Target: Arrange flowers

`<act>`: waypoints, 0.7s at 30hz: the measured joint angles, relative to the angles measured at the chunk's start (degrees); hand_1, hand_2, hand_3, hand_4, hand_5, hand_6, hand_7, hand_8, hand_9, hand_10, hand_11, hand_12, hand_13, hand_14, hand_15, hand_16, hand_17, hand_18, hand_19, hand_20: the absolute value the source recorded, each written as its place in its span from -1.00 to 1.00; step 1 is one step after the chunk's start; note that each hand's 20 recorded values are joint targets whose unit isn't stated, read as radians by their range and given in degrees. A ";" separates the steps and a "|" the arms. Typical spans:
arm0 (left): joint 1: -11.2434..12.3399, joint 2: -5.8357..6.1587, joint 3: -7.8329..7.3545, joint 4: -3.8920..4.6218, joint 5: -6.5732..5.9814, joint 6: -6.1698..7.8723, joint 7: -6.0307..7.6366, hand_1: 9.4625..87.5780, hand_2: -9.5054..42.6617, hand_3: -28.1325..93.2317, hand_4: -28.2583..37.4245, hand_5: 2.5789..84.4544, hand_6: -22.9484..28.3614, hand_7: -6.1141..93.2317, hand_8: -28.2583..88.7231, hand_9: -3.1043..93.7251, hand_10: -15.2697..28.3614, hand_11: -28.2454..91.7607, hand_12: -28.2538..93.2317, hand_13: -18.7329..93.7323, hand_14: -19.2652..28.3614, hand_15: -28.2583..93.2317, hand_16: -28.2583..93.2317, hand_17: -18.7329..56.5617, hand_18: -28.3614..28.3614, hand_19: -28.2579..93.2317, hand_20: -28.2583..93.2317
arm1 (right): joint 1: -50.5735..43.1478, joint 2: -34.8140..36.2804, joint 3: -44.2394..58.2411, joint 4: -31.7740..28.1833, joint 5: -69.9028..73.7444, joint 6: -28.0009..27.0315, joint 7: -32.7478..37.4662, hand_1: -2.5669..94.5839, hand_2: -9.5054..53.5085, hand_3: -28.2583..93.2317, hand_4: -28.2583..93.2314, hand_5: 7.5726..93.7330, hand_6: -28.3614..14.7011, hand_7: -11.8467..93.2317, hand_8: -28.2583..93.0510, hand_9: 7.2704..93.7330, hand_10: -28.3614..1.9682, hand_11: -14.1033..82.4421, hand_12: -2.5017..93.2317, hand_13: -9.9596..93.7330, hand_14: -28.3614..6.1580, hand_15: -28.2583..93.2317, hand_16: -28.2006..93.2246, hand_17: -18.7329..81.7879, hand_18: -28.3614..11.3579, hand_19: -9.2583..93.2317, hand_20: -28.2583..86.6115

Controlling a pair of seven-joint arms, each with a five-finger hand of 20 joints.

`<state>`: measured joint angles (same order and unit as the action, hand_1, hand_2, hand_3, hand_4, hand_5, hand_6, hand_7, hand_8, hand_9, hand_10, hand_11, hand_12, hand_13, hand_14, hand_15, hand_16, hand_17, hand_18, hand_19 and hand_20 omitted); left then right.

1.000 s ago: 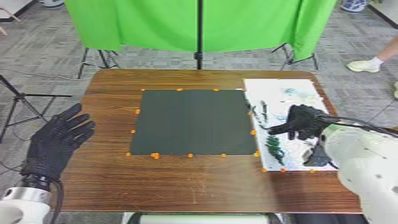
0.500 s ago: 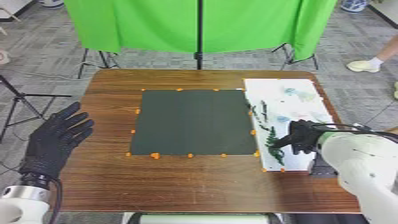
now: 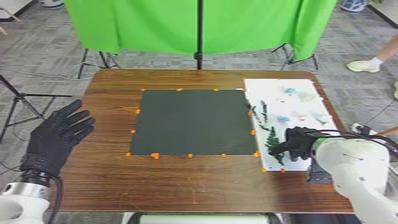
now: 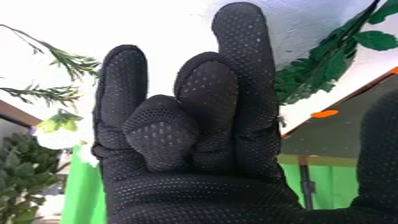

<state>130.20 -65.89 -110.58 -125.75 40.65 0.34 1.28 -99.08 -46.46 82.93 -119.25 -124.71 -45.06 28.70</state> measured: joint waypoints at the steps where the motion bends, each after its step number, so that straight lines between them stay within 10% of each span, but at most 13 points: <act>1: 0.00 0.07 0.02 0.02 -0.02 0.00 0.00 -0.58 -0.73 0.60 -1.00 -0.26 0.03 -0.39 -0.74 -0.35 0.26 0.01 -0.31 -0.28 0.41 0.28 -0.61 -0.72 0.73 0.28 -0.42 | 0.07 0.03 -0.22 -0.03 -0.23 -0.04 0.00 -0.67 -0.89 0.63 -1.00 0.77 0.28 -0.04 -0.85 0.81 0.05 0.42 -0.29 0.68 -0.03 0.80 -0.09 0.04 -0.64 0.90 -0.27; 21: -0.23 0.14 0.35 0.25 -0.02 -0.14 -0.23 -0.58 -0.72 0.60 -1.00 -0.26 0.03 -0.39 -0.74 -0.35 0.26 0.01 -0.31 -0.28 0.41 0.28 -0.61 -0.72 0.74 0.28 -0.42 | 0.97 -1.14 -6.56 -1.75 -7.04 -1.99 0.30 -0.34 -1.00 0.70 -1.00 0.99 0.42 -0.09 -0.81 1.00 0.31 0.44 -0.39 0.88 0.20 0.74 -0.09 0.20 -0.49 0.97 -0.36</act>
<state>129.97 -65.75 -110.23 -125.50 40.63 0.20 1.05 -98.11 -47.60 76.37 -121.00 -131.75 -47.05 29.00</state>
